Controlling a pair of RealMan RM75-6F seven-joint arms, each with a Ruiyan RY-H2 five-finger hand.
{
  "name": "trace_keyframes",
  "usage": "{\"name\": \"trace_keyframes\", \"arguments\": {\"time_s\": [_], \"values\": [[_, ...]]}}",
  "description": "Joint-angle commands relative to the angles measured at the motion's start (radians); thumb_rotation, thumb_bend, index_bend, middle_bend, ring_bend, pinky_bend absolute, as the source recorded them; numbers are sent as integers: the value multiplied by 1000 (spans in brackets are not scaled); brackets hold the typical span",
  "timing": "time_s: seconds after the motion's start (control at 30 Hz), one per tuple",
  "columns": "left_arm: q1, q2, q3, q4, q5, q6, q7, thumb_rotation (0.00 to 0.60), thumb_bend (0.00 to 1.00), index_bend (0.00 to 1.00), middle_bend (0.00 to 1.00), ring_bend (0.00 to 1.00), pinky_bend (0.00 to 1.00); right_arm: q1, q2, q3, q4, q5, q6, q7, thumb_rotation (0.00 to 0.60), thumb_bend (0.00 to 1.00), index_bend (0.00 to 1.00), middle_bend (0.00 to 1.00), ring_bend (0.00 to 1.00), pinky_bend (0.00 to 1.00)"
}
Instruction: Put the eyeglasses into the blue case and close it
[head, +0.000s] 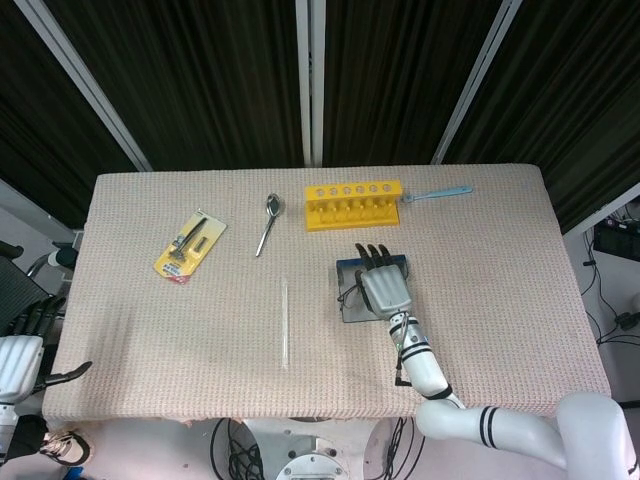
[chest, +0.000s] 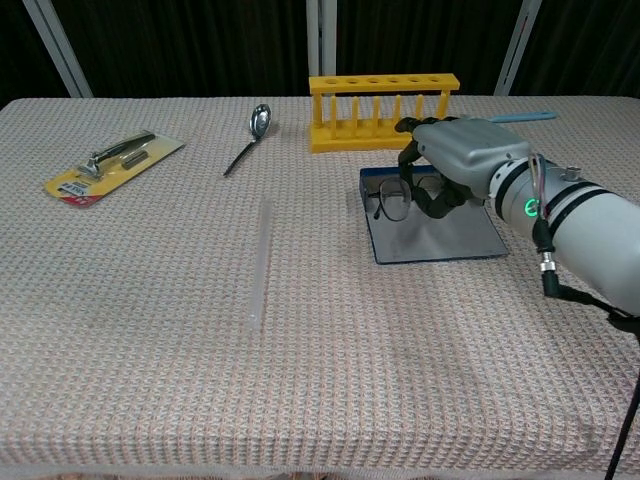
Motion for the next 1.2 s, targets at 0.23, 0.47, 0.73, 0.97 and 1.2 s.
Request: {"name": "trace_keyframes", "arguments": {"time_s": [0.23,0.47,0.73,0.97,1.2], "values": [[10,4,1,19,2,9,-30,358,90,25,61,80,205,46,-105,32,87,107,71,-93,600,497,675,0,0,0],[8,-2,0,34,5,3,-45,357,90,25,61,81,205,32,-103,25,86,83,123,-77,600,498,673,0,0,0],[5,-5,-2,36,11,3,-50,360,90,25,61,80,205,19,-93,41,51,87,154,-61,600,497,671,0,0,0],[1,-5,-1,39,17,-4,-61,360,90,25,61,81,205,-24,-73,60,-71,171,255,-133,600,498,671,0,0,0],[-1,-11,7,58,27,-11,-88,362,90,25,61,80,205,-37,-71,72,-73,248,292,-179,600,498,666,0,0,0]]}}
